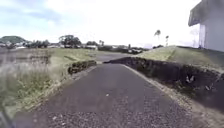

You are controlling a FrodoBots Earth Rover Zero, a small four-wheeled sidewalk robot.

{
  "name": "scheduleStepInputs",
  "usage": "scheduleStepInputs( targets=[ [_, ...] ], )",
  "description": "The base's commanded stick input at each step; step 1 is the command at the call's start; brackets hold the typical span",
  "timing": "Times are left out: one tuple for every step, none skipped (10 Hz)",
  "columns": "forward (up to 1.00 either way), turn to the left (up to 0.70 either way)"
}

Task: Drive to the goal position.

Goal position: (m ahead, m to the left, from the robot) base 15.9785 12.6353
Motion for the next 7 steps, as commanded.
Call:
scheduleStepInputs(
  targets=[
    [0.70, 0.00],
    [0.70, 0.00],
    [0.70, 0.00],
    [0.70, 0.00],
    [0.70, 0.00],
    [0.70, 0.00],
    [0.70, 0.00]
  ],
)
